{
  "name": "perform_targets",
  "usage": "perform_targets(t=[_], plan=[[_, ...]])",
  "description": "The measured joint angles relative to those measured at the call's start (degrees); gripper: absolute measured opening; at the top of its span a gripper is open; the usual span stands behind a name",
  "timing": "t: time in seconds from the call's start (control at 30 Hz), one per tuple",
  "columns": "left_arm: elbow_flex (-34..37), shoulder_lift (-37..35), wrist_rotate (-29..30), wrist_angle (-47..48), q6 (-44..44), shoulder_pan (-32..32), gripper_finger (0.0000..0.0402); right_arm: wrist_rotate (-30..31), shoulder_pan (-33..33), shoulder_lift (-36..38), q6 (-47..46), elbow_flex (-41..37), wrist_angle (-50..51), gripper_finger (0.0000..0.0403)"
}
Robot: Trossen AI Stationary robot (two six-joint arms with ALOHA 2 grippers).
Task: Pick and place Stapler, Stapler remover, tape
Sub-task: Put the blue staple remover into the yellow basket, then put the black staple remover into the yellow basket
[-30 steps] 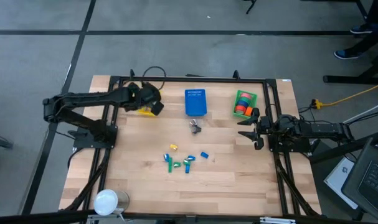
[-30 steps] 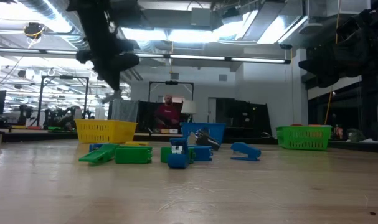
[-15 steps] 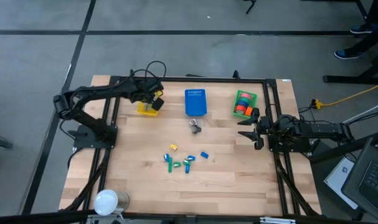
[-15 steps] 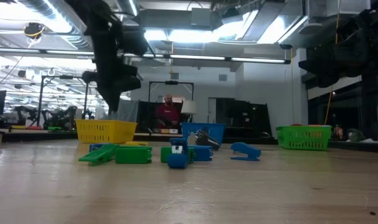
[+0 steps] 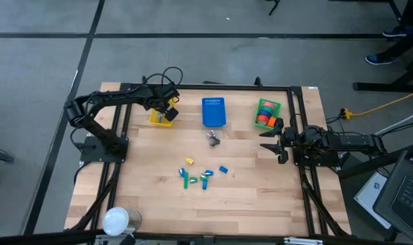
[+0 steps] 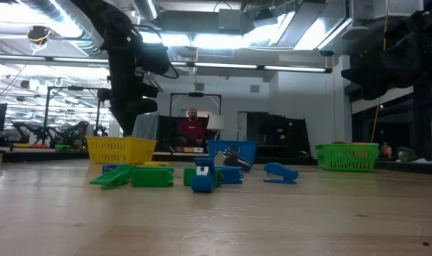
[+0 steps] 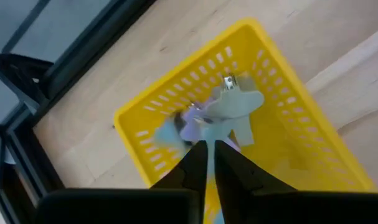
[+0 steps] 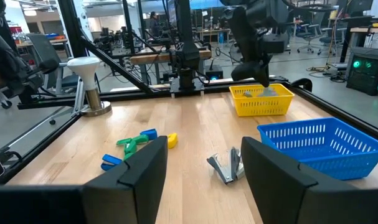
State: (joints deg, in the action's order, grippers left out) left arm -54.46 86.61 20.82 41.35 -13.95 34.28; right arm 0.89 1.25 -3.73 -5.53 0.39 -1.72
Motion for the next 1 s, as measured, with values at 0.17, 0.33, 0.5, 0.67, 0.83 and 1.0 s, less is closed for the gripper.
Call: perform_targets(t=[0.17,0.33,0.5,0.67,0.83,1.0], plan=[[0.00,-1.89,0.00,0.10,1.21,-0.15,0.0063,0.00,-0.01,0.00,0.00,0.01,0.00,0.0210],[0.00,-5.03,-3.01,0.19,1.24,-0.19,0.0090,0.00,-0.01,0.00,-0.01,0.01,0.00,0.0211],[0.00,-9.34,-7.24,-0.19,0.78,-1.15,0.0095,0.00,-0.01,0.00,0.01,0.00,0.00,0.0211],[0.00,-13.43,-9.91,-3.37,0.67,-6.79,0.0091,0.00,-0.01,0.00,0.00,0.01,0.00,0.0211],[-0.01,-14.96,-15.06,-12.73,2.04,-17.04,0.0094,0.00,-0.01,0.00,-0.01,-0.01,0.01,0.0211],[-0.02,-14.49,-15.42,-23.18,5.43,-28.06,0.0092,-0.02,0.01,0.00,-0.01,0.01,0.00,0.0211]])
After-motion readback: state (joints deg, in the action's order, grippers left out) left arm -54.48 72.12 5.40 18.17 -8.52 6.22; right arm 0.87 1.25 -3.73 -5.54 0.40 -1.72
